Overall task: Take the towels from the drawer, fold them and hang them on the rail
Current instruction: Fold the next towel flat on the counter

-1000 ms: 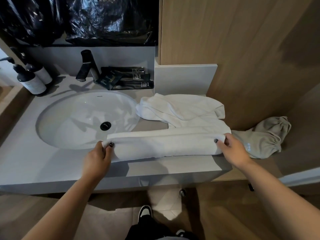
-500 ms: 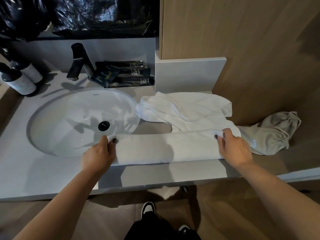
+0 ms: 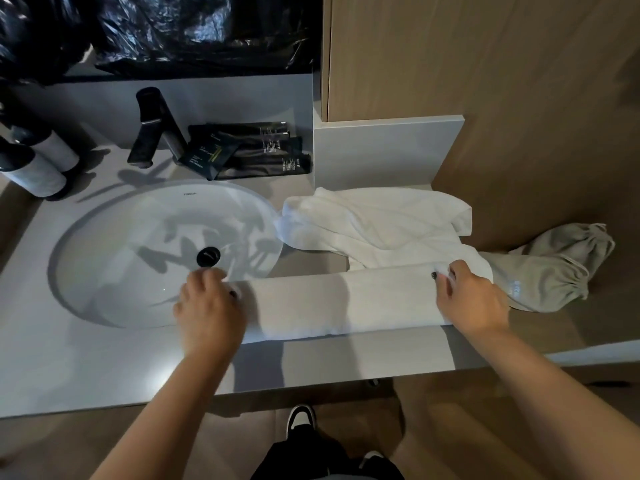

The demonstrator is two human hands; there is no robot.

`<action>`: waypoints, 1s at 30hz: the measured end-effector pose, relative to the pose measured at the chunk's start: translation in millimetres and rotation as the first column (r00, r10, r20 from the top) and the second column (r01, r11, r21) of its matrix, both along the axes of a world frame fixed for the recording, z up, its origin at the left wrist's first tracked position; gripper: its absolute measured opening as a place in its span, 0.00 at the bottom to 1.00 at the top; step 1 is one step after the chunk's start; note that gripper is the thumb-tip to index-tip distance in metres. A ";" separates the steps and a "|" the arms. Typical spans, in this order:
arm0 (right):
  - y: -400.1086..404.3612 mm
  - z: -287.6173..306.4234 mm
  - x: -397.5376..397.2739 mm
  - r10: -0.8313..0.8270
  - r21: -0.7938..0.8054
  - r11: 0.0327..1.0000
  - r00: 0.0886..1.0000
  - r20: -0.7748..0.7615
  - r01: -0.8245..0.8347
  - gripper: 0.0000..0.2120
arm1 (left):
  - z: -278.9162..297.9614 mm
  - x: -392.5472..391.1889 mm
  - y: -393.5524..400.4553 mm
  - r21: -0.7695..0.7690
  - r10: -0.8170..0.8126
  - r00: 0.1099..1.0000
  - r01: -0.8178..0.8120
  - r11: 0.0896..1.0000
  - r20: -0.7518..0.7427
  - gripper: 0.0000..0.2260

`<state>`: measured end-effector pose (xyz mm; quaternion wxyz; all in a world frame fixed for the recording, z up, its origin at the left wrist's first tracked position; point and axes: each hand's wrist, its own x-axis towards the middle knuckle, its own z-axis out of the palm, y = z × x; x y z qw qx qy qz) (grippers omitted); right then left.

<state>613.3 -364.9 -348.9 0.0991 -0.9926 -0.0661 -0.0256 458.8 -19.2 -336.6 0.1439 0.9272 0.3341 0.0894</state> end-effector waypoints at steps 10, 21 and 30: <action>50.5 24.7 -18.5 0.332 0.091 0.929 0.915 0.229 -0.359 0.22 | -26.5 34.2 -73.8 0.025 -0.589 0.766 0.615 0.788 -0.257 0.28; 77.4 -15.9 -46.8 0.556 -0.129 0.818 0.828 -0.071 -0.560 0.33 | -28.9 11.4 -41.7 0.043 -0.508 0.823 0.534 0.844 -0.253 0.31; 40.3 -18.4 -29.5 0.245 -0.202 0.942 0.961 -0.132 -0.268 0.46 | -24.2 -2.5 -22.1 0.045 -0.388 0.874 0.418 0.907 -0.294 0.34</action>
